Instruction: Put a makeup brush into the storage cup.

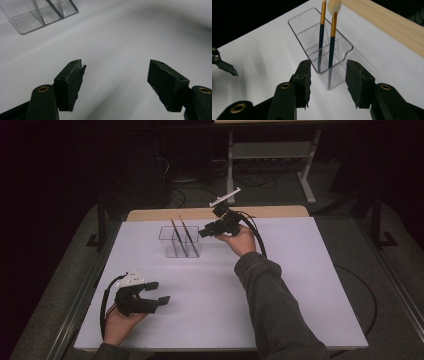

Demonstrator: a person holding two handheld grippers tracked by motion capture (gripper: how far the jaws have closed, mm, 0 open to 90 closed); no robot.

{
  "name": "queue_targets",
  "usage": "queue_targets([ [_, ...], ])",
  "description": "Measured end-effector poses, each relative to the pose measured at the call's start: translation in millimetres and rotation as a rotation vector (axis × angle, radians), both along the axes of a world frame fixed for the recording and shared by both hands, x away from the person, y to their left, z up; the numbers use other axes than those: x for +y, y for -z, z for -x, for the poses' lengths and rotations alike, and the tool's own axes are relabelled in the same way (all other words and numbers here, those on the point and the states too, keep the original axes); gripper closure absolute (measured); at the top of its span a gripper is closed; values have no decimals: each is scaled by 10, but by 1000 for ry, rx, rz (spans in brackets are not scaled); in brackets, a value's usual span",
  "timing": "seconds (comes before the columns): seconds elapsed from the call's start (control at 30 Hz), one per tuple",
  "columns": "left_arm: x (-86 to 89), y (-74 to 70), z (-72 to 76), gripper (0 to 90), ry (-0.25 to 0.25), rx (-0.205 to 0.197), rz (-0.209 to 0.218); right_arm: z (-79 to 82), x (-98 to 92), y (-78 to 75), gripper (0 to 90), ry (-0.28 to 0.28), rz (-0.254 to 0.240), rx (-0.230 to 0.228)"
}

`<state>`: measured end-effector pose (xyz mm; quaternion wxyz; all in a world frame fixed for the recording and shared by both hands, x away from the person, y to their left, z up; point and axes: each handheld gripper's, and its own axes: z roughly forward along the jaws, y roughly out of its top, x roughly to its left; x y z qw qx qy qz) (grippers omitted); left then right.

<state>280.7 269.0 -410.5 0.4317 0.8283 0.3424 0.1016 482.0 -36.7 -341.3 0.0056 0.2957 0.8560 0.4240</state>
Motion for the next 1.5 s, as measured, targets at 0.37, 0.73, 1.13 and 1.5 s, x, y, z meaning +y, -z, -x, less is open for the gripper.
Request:
queue_targets([
  [0.37,-18,0,-1,275,8,-1,-5,115,-238,39,503,30,-22,-16],
  [0.73,-49,1,11,270,5,4,4,194,-411,75,476,49,-29,-17],
  [1.13,-61,1,11,269,11,-3,-8,256,-532,125,452,70,-38,-6],
  [1.5,-54,-7,12,269,15,-5,-10,325,-633,177,445,74,-36,-15],
])
